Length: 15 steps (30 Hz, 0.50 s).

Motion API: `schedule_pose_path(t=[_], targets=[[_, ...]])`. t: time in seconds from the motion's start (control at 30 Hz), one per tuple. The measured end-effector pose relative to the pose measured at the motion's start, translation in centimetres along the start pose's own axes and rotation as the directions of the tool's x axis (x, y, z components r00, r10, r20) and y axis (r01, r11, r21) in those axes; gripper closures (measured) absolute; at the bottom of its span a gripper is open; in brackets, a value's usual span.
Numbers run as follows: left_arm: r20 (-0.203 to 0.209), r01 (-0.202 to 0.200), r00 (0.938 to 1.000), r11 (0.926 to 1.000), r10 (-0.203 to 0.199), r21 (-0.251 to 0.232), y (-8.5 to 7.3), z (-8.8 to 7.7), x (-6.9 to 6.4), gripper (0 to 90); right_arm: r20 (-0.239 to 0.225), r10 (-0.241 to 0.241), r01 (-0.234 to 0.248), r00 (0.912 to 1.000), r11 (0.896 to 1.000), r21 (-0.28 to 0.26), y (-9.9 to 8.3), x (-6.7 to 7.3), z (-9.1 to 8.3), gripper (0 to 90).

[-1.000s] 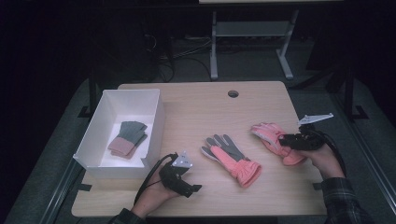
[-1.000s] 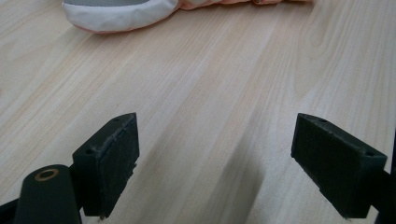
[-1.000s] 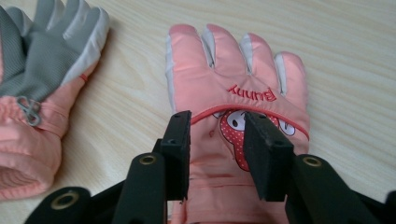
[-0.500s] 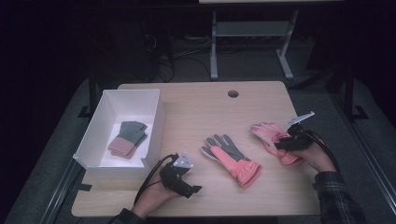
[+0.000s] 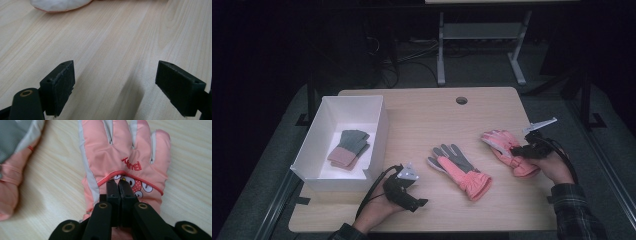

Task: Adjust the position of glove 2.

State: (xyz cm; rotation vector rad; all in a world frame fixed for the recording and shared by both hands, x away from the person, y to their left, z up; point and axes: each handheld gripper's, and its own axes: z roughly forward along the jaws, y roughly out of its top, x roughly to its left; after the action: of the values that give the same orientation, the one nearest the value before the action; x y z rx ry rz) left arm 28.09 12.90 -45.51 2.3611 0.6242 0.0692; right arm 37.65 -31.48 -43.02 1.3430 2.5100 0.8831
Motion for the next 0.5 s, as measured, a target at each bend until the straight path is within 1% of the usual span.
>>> schedule_pose_path(t=[0.1,0.2,0.3,0.37,0.4,0.43,0.5], targets=[[-0.001,-0.002,1.0000,1.0000,0.002,-0.001,0.1,0.0,0.1,15.6,-0.026,0.010,-0.010,0.9996,0.999,-0.034,0.0,0.1,-0.5,88.8],[-0.002,0.006,1.0000,0.9999,-0.006,-0.009,0.1,0.1,0.0,15.6,-0.047,0.014,-0.017,0.9988,0.998,-0.060,0.2,0.7,-1.3,88.8],[0.000,0.005,1.0000,1.0000,-0.005,-0.005,0.0,0.1,0.0,15.6,-0.056,0.010,-0.014,0.9984,0.996,-0.086,0.7,1.4,-2.0,88.8],[-0.002,-0.002,1.0000,1.0000,0.002,0.000,0.0,0.0,0.0,15.6,-0.054,-0.001,-0.005,0.9986,0.995,-0.100,1.1,2.1,-2.5,88.8],[-0.002,-0.002,1.0000,1.0000,0.002,0.000,0.0,0.0,0.0,15.5,-0.054,-0.001,-0.005,0.9986,0.995,-0.100,1.1,2.1,-2.5,88.8],[-0.007,-0.001,1.0000,1.0000,0.001,-0.005,0.0,-0.1,0.1,15.6,-0.052,0.004,-0.009,0.9986,0.994,-0.109,1.5,2.7,-2.8,88.8],[-0.006,0.004,1.0000,1.0000,-0.004,-0.006,0.0,-0.1,0.2,15.6,-0.051,0.001,-0.008,0.9987,0.993,-0.119,1.8,3.3,-3.1,88.8]])
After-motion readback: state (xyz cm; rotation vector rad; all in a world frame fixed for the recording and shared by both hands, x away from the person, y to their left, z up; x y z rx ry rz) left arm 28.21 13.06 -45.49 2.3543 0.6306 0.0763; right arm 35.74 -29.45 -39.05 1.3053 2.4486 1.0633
